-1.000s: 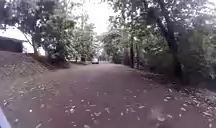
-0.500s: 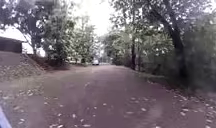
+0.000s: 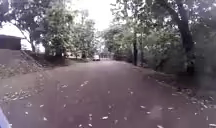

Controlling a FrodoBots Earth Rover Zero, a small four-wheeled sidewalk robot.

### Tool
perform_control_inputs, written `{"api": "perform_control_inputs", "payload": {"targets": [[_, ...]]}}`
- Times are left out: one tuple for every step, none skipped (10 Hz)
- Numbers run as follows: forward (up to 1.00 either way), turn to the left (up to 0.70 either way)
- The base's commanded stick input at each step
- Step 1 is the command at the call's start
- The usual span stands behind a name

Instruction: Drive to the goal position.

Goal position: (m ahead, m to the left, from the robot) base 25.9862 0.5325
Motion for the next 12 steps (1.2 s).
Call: {"api": "perform_control_inputs", "payload": {"targets": [[0.85,0.0],[0.85,0.0],[0.85,0.0],[0.85,0.0],[0.85,0.0],[0.85,0.0],[0.85,0.0],[0.85,0.0],[0.85,0.0],[0.85,0.0],[0.85,0.0],[0.85,0.0]]}}
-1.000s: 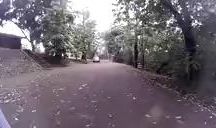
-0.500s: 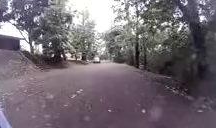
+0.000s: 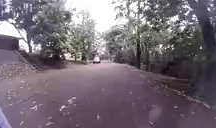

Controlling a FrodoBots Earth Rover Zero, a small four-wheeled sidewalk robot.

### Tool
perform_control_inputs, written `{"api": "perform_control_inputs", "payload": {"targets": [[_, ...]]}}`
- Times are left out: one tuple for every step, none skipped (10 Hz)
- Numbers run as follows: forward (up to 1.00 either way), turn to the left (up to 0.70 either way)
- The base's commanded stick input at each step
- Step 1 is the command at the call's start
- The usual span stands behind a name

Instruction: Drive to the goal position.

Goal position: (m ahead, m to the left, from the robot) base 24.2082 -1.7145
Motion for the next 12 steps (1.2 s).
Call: {"api": "perform_control_inputs", "payload": {"targets": [[0.85,0.0],[0.85,0.0],[0.85,0.0],[0.85,0.0],[0.85,0.0],[0.85,0.0],[0.85,0.0],[0.85,0.0],[0.85,0.0],[0.85,0.0],[0.85,0.0],[0.85,0.0]]}}
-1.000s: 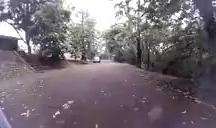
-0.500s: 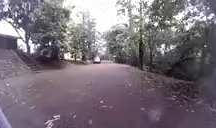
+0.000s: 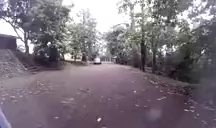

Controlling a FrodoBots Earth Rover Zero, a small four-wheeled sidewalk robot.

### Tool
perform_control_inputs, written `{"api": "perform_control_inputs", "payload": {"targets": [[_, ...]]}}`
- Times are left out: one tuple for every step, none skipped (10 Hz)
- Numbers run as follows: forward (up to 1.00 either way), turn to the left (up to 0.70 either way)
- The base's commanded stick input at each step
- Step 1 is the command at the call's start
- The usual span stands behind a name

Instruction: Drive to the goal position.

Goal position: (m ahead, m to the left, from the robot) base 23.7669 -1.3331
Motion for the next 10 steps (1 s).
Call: {"api": "perform_control_inputs", "payload": {"targets": [[0.85,0.0],[0.85,0.0],[0.85,0.0],[0.85,0.0],[0.85,0.0],[0.85,0.0],[0.85,0.0],[0.85,0.0],[0.85,0.0],[0.85,0.0]]}}
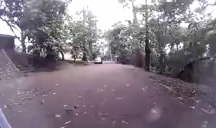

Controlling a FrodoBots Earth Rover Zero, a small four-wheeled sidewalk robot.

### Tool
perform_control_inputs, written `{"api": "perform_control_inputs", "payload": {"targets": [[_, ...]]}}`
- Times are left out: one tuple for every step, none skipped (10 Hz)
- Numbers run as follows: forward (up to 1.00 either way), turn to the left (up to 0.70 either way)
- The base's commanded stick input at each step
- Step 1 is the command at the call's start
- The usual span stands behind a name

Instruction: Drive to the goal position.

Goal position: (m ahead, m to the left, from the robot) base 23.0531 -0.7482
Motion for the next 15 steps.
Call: {"api": "perform_control_inputs", "payload": {"targets": [[0.85,0.0],[0.85,0.0],[0.85,0.0],[0.85,0.0],[0.85,0.0],[0.85,0.0],[0.85,0.0],[0.0,0.0],[0.0,0.0],[0.0,0.0],[0.0,0.0],[0.0,0.0],[0.0,0.0],[0.0,0.0],[0.0,0.0]]}}
